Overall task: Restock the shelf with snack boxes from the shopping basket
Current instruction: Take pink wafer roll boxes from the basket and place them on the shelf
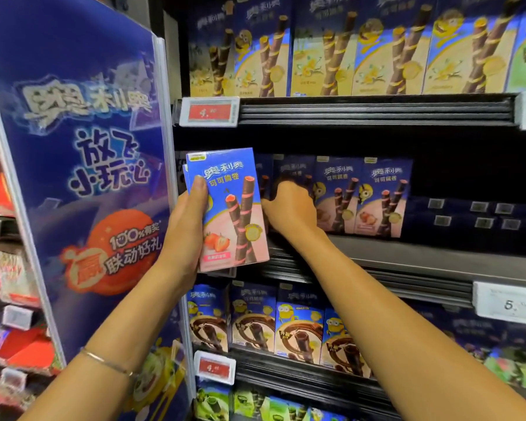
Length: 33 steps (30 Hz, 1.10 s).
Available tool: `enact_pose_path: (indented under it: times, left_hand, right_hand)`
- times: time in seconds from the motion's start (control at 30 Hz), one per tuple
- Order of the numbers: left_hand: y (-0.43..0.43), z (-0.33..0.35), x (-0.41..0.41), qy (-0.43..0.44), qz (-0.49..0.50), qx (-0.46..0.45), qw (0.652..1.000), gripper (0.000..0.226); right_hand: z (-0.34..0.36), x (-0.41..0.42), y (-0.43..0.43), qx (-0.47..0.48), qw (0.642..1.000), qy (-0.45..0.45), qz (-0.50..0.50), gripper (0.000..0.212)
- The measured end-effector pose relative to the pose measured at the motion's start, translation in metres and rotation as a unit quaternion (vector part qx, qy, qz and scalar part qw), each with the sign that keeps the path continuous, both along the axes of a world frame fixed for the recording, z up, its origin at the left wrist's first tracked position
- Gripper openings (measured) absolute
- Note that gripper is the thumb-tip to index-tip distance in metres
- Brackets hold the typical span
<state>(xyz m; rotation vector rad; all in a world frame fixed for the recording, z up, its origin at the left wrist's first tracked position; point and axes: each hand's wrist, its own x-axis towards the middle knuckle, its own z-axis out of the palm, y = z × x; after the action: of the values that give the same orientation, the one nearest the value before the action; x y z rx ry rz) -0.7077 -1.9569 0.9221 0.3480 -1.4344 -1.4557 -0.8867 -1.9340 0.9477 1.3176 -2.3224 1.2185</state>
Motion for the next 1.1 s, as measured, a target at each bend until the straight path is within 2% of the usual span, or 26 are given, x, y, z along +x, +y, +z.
enact_pose_path:
  times: [0.47,0.7,0.8,0.87,0.93,0.97,1.03,1.1]
  left_hand:
    - [-0.005,-0.002,0.0,-0.01,0.0,0.002,1.0,0.074]
    - [-0.004,-0.002,0.0,-0.012,0.0,0.001,1.0,0.075]
    - [-0.004,-0.003,0.001,-0.01,-0.003,0.0,1.0,0.076]
    - [-0.004,-0.004,0.0,-0.007,-0.001,0.002,1.0,0.076]
    - [-0.003,-0.003,-0.003,-0.003,0.003,-0.002,1.0,0.066]
    - [-0.001,-0.002,-0.005,-0.001,0.003,-0.005,1.0,0.062]
    - [0.002,0.001,-0.008,0.004,-0.001,-0.01,1.0,0.058]
    - [0.009,0.005,-0.013,0.007,-0.001,-0.014,1.0,0.063]
  right_hand:
    - [-0.005,0.015,-0.002,0.006,1.0,0.012,-0.001,0.026]
    - [-0.007,0.014,0.002,-0.005,1.0,-0.004,0.003,0.032]
    - [-0.012,0.013,0.015,-0.055,0.998,-0.034,-0.005,0.038]
    - [-0.014,0.017,0.029,-0.136,0.986,-0.094,0.035,0.039]
    - [-0.012,0.026,0.045,-0.197,0.947,-0.213,0.134,0.039]
    - [-0.01,0.031,0.053,-0.197,0.926,-0.259,0.19,0.042]
    - [-0.01,0.039,0.066,-0.162,0.918,-0.251,0.261,0.047]
    - [-0.011,0.04,0.076,-0.131,0.943,-0.157,0.264,0.04]
